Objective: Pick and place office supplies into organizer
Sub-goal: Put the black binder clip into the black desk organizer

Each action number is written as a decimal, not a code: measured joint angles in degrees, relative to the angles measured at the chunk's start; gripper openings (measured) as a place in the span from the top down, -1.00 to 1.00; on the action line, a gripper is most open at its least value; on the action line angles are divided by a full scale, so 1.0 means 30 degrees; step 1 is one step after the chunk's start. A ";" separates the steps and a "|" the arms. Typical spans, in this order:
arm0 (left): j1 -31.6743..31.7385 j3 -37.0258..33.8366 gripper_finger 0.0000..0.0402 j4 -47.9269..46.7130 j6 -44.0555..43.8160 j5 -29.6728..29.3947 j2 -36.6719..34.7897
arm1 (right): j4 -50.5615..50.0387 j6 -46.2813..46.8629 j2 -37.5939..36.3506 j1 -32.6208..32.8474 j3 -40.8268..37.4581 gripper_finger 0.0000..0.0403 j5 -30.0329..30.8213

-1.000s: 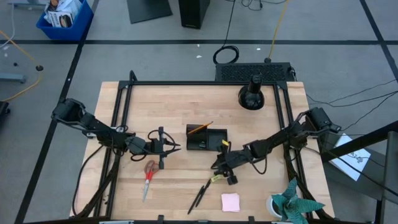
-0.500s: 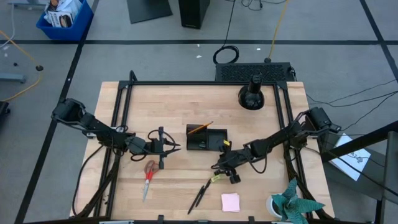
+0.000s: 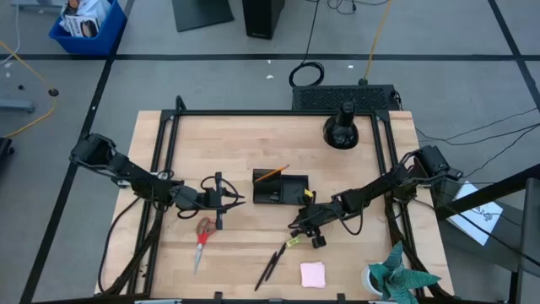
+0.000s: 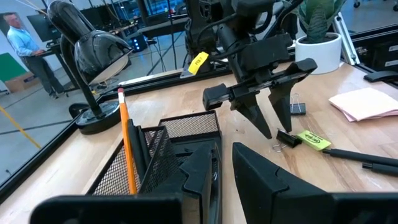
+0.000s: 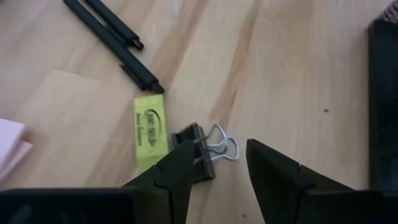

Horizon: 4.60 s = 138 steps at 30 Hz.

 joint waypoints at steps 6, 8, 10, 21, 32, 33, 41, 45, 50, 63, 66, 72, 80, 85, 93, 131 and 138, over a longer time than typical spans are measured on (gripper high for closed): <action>-0.0001 0.0000 0.64 -0.0034 -0.0012 0.0002 0.0000 | 0.0407 0.0284 0.0000 -0.0007 0.0000 0.31 -0.0231; 0.0004 0.0000 0.64 -0.0034 -0.0024 0.0002 0.0000 | 0.0475 0.0291 0.0005 -0.0007 0.0000 0.31 -0.0231; -0.0001 0.0000 0.64 -0.0041 -0.0073 0.0006 0.0000 | 0.0551 0.0302 0.0115 -0.0007 0.0000 0.31 -0.0231; 0.0005 0.0000 0.64 -0.0064 0.0006 0.0007 0.0000 | 0.1053 0.0437 0.1384 0.0000 0.0029 0.49 -0.0773; -0.0001 0.0000 0.64 -0.0143 -0.0066 0.0007 0.0007 | 0.1923 -0.0353 0.1289 0.0022 0.0022 0.94 -0.0761; -0.0001 0.0000 0.64 -0.0136 -0.0066 0.0007 0.0007 | 0.1924 -0.0391 0.1178 0.0030 0.0022 0.93 -0.0735; 0.0004 0.0000 0.64 -0.0136 0.0007 0.0007 0.0007 | 0.2266 -0.1839 -0.0041 0.0591 0.0225 0.99 0.3238; -0.0001 0.0000 0.64 -0.0136 0.0007 -0.0220 0.0007 | 0.2300 -0.3606 -0.0197 0.1112 0.1049 0.99 0.6396; -0.0001 0.0000 0.64 -0.0202 0.0005 -0.0284 0.0007 | 0.2588 -0.5558 -0.0233 0.1244 0.1654 1.00 1.0162; -0.0001 0.0000 0.64 -0.0299 0.0000 -0.0313 0.0007 | 0.4081 -0.5409 0.1086 -0.1039 0.1725 1.00 0.7808; -0.0001 0.0000 0.64 -0.0347 0.0010 -0.0313 0.0007 | 0.4214 -0.5501 0.1454 -0.1316 0.1716 1.00 0.7820; -0.0001 0.0000 0.64 -0.0356 0.0073 -0.0321 0.0007 | 0.4773 -0.5563 0.2248 -0.1579 0.1719 1.00 0.8305; 0.0000 0.0000 0.64 -0.0362 0.0080 -0.0323 0.0007 | 0.4937 -0.5591 0.2426 -0.1897 0.1727 1.00 0.8304; -0.0001 0.0000 0.64 -0.0368 0.0080 -0.0328 0.0007 | 0.5274 -0.5654 0.2419 -0.2033 0.1734 1.00 0.7881; -0.0001 0.0000 0.64 -0.0362 0.0197 -0.0342 0.0007 | 0.5791 -0.5335 0.2419 -0.2251 0.1734 1.00 0.6690; -0.0001 0.0000 0.64 -0.0365 0.0073 -0.0342 0.0007 | 0.5096 -0.5336 0.2417 -0.2048 0.1727 0.69 0.7783; -0.0001 0.0000 0.64 -0.0269 0.0073 -0.0342 0.0007 | 0.6180 -0.6492 0.1961 -0.1286 0.1719 0.65 0.7776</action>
